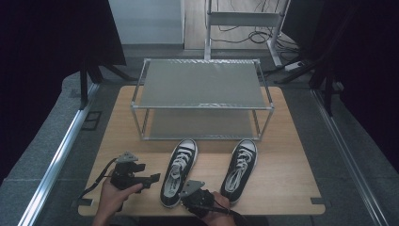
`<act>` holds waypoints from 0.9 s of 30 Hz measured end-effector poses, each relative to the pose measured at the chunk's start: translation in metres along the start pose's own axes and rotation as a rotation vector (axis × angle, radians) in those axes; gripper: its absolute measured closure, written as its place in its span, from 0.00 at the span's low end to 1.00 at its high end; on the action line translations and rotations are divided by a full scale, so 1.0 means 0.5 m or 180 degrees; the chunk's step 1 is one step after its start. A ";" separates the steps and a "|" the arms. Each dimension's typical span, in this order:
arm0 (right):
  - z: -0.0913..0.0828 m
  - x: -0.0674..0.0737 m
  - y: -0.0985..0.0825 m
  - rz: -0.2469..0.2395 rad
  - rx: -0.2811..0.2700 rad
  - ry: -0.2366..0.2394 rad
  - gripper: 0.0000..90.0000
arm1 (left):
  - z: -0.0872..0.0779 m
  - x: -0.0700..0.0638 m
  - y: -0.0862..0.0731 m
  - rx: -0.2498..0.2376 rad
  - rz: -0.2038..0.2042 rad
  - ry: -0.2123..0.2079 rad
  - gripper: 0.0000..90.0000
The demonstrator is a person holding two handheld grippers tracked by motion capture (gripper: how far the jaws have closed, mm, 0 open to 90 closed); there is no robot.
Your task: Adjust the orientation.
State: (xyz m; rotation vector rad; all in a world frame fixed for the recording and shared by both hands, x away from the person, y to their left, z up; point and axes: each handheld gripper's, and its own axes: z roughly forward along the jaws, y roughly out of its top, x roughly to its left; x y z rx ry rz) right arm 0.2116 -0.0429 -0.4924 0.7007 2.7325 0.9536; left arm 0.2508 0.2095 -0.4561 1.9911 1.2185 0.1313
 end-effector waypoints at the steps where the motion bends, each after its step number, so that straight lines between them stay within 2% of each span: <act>1: 0.003 0.002 0.002 0.0002 -0.0022 0.0013 1.00 | 0.000 0.000 0.000 0.0002 0.0003 0.0004 0.24; 4: 0.018 0.003 0.011 0.0001 -0.0104 0.0155 1.00 | -0.001 0.000 0.000 0.0013 0.0007 0.0004 0.24; 7: 0.025 0.002 0.016 0.0006 -0.0147 0.0224 1.00 | -0.003 0.001 0.000 0.0007 0.0006 0.0013 0.24; 11: 0.035 0.006 0.021 -0.0006 -0.0207 0.0268 0.99 | -0.001 0.000 0.000 0.0017 0.0011 0.0008 0.24; 15: 0.026 0.005 0.016 -0.0013 -0.0248 0.0235 0.96 | -0.002 0.000 0.000 0.0005 0.0002 0.0009 0.24; 18: -0.011 -0.006 0.012 0.0027 -0.0395 0.0183 0.94 | -0.007 0.002 0.002 -0.0006 -0.0006 -0.0027 0.24; 19: -0.048 -0.022 0.009 0.0072 -0.0502 0.0134 0.91 | -0.007 0.002 0.002 -0.0022 -0.0022 -0.0049 0.24; 21: -0.075 -0.039 0.003 0.0138 -0.0572 0.0078 0.87 | -0.009 0.001 0.006 -0.0025 -0.0055 -0.0088 0.24; 22: -0.094 -0.054 -0.003 0.0197 -0.0633 0.0037 0.84 | -0.009 0.001 0.006 -0.0025 -0.0055 -0.0088 0.24; 23: -0.094 -0.054 -0.003 0.0197 -0.0633 0.0037 0.84 | -0.008 -0.002 0.007 -0.0017 -0.0039 -0.0065 0.24; 25: -0.121 -0.075 -0.013 0.0294 -0.0723 -0.0004 0.79 | -0.007 -0.008 0.012 0.0004 -0.0003 -0.0050 0.24; 26: -0.155 -0.102 -0.028 0.0412 -0.0834 -0.0102 0.73 | -0.006 -0.012 0.015 0.0022 0.0010 -0.0044 0.23; 27: -0.155 -0.102 -0.028 0.0412 -0.0834 -0.0102 0.73 | -0.004 -0.015 0.018 0.0036 0.0015 -0.0034 0.23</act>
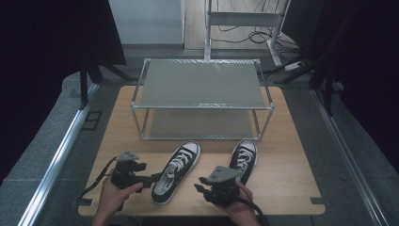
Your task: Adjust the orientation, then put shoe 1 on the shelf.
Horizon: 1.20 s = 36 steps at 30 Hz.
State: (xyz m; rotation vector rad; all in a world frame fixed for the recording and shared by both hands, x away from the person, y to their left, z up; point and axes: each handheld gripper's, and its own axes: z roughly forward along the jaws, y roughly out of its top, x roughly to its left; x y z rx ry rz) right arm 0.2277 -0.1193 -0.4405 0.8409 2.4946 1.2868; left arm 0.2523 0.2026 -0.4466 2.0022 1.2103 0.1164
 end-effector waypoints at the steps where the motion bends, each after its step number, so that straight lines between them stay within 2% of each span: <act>1: -0.015 -0.014 -0.002 0.0043 -0.0051 -0.0046 0.70 | 0.001 -0.001 0.002 0.0018 -0.0016 -0.0021 0.23; 4: -0.054 -0.050 -0.010 0.0176 -0.0144 -0.0168 0.63 | 0.008 -0.005 0.008 0.0072 -0.0013 -0.0010 0.23; 5: -0.079 -0.078 -0.019 0.0268 -0.0206 -0.0272 0.60 | 0.017 -0.010 0.015 0.0137 -0.0008 -0.0016 0.23; 6: -0.079 -0.078 -0.019 0.0268 -0.0206 -0.0272 0.60 | 0.017 -0.010 0.015 0.0137 -0.0008 -0.0016 0.22; 7: -0.096 -0.099 -0.026 0.0354 -0.0256 -0.0350 0.58 | 0.026 -0.015 0.023 0.0200 -0.0018 -0.0051 0.22; 8: -0.096 -0.099 -0.026 0.0354 -0.0256 -0.0350 0.58 | 0.026 -0.015 0.023 0.0200 -0.0018 -0.0051 0.22; 9: -0.113 -0.122 -0.034 0.0443 -0.0304 -0.0454 0.56 | 0.035 -0.019 0.030 0.0259 -0.0011 -0.0078 0.21; 12: -0.124 -0.135 -0.038 0.0497 -0.0345 -0.0534 0.54 | 0.046 -0.025 0.039 0.0324 -0.0006 -0.0037 0.21; 13: -0.134 -0.148 -0.043 0.0557 -0.0369 -0.0614 0.52 | 0.051 -0.029 0.043 0.0348 0.0013 -0.0008 0.21; 16: -0.142 -0.158 -0.049 0.0594 -0.0389 -0.0674 0.51 | 0.066 -0.038 0.053 0.0422 0.0043 -0.0031 0.21; 21: -0.159 -0.184 -0.066 0.0724 -0.0421 -0.0815 0.50 | 0.095 -0.051 0.063 0.0543 0.0100 0.0002 0.19; 23: -0.167 -0.192 -0.072 0.0771 -0.0453 -0.0892 0.50 | 0.112 -0.057 0.068 0.0640 0.0122 0.0038 0.18; 26: -0.171 -0.195 -0.075 0.0785 -0.0459 -0.0937 0.49 | 0.127 -0.062 0.073 0.0727 0.0153 0.0098 0.17; 31: -0.166 -0.195 -0.078 0.0780 -0.0429 -0.0959 0.49 | 0.153 -0.062 0.081 0.0874 0.0133 0.0211 0.17; 36: -0.162 -0.197 -0.081 0.0778 -0.0388 -0.0967 0.48 | 0.168 -0.063 0.085 0.0968 0.0166 0.0306 0.16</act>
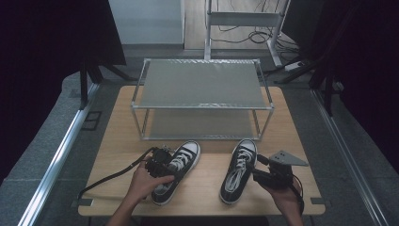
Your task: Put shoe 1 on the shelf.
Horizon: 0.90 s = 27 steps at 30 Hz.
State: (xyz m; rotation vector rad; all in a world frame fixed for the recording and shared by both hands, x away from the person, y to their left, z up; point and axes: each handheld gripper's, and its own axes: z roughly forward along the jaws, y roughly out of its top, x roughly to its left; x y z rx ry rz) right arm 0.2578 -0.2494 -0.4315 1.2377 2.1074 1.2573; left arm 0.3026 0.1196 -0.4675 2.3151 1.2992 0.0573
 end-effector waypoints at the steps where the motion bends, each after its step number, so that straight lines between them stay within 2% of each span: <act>1: 0.002 -0.001 -0.001 0.0016 -0.0001 -0.0012 0.48 | 0.002 0.000 0.002 0.0030 0.0013 0.0015 0.16; 7: 0.005 -0.004 -0.004 0.0035 0.0018 -0.0027 0.48 | 0.015 -0.008 0.012 0.0130 0.0015 0.0131 0.14; 9: 0.006 -0.005 -0.005 0.0032 0.0031 -0.0037 0.48 | 0.021 -0.006 0.014 0.0209 0.0029 0.0154 0.14; 11: 0.007 -0.008 -0.007 0.0048 0.0033 -0.0051 0.48 | 0.033 -0.006 0.017 0.0301 -0.0022 0.0171 0.12; 14: 0.008 -0.010 -0.007 0.0055 0.0038 -0.0054 0.48 | 0.037 -0.006 0.019 0.0331 -0.0016 0.0188 0.11; 16: 0.008 -0.011 -0.008 0.0063 0.0045 -0.0065 0.48 | 0.045 -0.006 0.023 0.0447 -0.0003 0.0214 0.11; 22: 0.011 -0.011 -0.010 0.0056 0.0051 -0.0084 0.48 | 0.050 -0.006 0.027 0.0528 -0.0007 0.0224 0.10; 27: 0.014 -0.013 -0.012 0.0053 0.0070 -0.0095 0.48 | 0.050 -0.005 0.027 0.0518 -0.0008 0.0223 0.11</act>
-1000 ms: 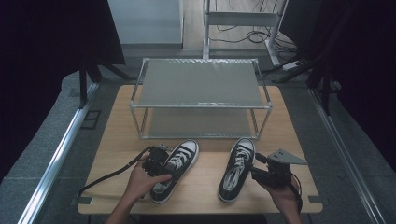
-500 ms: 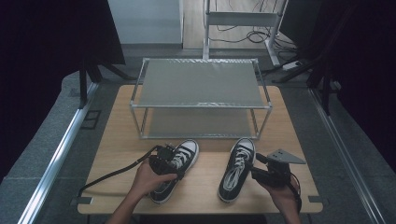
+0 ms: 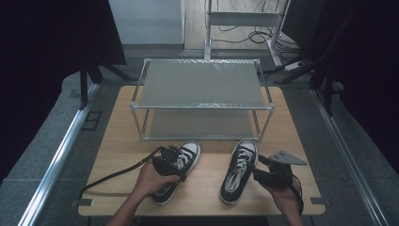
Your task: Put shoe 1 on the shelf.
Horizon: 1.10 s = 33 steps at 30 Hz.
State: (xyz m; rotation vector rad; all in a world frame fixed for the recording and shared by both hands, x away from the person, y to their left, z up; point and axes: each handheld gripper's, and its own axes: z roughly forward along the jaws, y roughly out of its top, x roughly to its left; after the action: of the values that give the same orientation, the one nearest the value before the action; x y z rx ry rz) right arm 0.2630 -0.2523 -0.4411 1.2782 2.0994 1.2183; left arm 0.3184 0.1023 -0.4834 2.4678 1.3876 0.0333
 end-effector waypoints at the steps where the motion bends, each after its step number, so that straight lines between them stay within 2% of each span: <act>1: 0.000 0.000 0.000 0.0000 0.0001 -0.0002 0.48 | -0.001 0.000 -0.001 -0.0016 -0.0006 -0.0002 0.12; 5: -0.001 -0.002 0.000 0.0004 -0.0001 -0.0011 0.48 | -0.002 0.002 -0.003 -0.0057 -0.0016 -0.0021 0.13; 7: -0.003 -0.006 -0.001 0.0012 -0.0002 -0.0022 0.48 | -0.003 0.009 -0.009 -0.0123 -0.0045 -0.0122 0.14; 12: -0.003 -0.011 -0.002 0.0041 -0.0009 -0.0040 0.48 | -0.011 0.012 -0.016 -0.0169 0.0030 -0.0148 0.15; 17: -0.002 -0.013 -0.003 0.0046 0.0001 -0.0043 0.48 | -0.041 0.026 -0.033 -0.0297 0.0047 -0.0288 0.15; 25: -0.001 -0.016 -0.004 0.0058 0.0011 -0.0049 0.49 | -0.080 0.051 -0.074 -0.0504 -0.0017 -0.0351 0.15; 33: 0.001 -0.018 -0.006 0.0066 0.0024 -0.0052 0.49 | -0.106 0.072 -0.105 -0.0585 -0.0050 -0.0338 0.15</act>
State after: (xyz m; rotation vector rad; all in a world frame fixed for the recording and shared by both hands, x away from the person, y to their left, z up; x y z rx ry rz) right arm 0.2667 -0.2603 -0.4447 1.3119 2.0861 1.2057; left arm 0.2846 0.1713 -0.4523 2.2742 1.2986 0.0249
